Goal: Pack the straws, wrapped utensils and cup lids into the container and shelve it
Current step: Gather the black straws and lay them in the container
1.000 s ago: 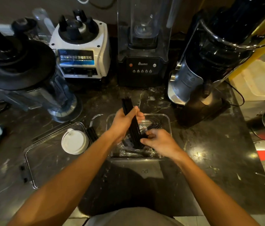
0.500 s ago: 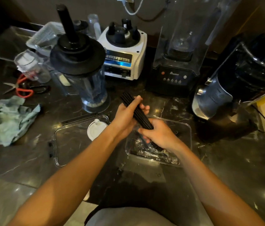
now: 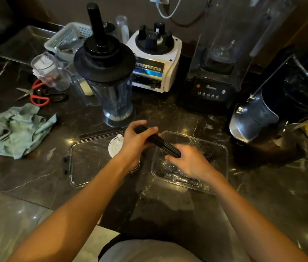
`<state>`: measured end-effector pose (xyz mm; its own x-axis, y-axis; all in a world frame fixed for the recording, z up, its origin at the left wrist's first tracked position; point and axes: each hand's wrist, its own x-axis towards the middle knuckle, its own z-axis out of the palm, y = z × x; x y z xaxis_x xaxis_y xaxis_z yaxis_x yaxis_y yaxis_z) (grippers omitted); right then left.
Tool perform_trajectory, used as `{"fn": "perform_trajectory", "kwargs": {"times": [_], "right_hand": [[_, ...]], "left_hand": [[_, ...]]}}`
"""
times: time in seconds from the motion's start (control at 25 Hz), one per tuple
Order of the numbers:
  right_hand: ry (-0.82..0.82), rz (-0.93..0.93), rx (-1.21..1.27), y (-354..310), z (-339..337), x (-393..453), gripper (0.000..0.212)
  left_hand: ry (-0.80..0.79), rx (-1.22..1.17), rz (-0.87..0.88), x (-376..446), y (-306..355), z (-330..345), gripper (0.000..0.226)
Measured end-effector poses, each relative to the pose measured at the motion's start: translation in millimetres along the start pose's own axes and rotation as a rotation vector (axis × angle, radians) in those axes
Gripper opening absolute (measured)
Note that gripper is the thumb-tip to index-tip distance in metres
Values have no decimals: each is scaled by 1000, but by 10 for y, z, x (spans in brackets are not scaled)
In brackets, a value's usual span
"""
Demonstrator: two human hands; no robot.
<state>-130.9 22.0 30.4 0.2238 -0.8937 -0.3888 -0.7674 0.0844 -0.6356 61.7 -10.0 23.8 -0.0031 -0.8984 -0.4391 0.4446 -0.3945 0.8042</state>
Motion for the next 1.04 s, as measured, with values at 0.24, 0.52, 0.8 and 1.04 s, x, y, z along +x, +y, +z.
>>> {"fn": "perform_trajectory", "kwargs": {"times": [0.24,0.52,0.8,1.04], "right_hand": [[-69,-120,-207,-637,362,379,26],[-307,-25,122,-1127,1331,464,23],[-319,243,474,-1164,1878,521,18],[-265,282,329,-1263,2204,713,25]], "left_hand": [[190,245,222,-153,315,-900,7],[440,474,232,-228,415,-1616,13],[460,388,-24,-297,133,-1891,47],[371,682,-155,-145,-8,-2119,34]]}}
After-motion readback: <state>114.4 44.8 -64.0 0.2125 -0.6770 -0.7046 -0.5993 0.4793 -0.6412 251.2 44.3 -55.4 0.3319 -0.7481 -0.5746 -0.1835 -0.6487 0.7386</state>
